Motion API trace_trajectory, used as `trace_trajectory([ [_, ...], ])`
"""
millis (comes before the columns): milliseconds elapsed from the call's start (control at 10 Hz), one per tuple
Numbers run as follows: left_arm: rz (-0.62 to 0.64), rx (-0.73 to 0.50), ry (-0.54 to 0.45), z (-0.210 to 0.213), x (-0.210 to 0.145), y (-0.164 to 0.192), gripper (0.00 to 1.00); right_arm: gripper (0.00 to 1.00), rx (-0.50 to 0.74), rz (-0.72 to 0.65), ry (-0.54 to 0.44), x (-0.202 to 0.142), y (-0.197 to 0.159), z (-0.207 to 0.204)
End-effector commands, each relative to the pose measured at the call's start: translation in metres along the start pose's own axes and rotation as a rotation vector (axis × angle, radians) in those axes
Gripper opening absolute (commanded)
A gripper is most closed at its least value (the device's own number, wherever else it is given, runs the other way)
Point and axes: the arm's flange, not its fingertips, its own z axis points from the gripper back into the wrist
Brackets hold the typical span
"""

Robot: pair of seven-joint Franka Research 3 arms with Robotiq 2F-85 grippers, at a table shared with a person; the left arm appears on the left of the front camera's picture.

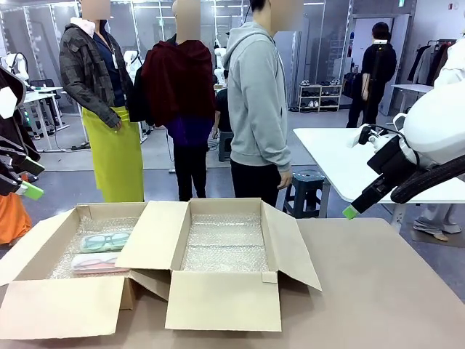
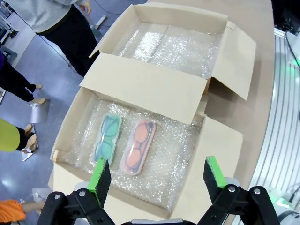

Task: Pack the glasses set securely to prepare it for shipping.
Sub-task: Position the Package Box on the left side of the table.

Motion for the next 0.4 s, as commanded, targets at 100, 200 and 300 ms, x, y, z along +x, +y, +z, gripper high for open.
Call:
trace_trajectory([
  [100, 0.009, 0.021, 0.015, 0.0035, 0.0024, -0.0008, 1.00, 1.00, 0.000, -0.009, 0.014, 0.0020, 0.0009, 0.0007],
  [200, 0.009, 0.021, 0.015, 0.0035, 0.0024, -0.0008, 1.00, 1.00, 0.000, -0.009, 0.014, 0.0020, 0.0009, 0.0007],
  [300, 0.009, 0.021, 0.015, 0.0035, 0.0024, -0.0008, 1.00, 1.00, 0.000, -0.009, 0.014, 0.0020, 0.0009, 0.0007],
])
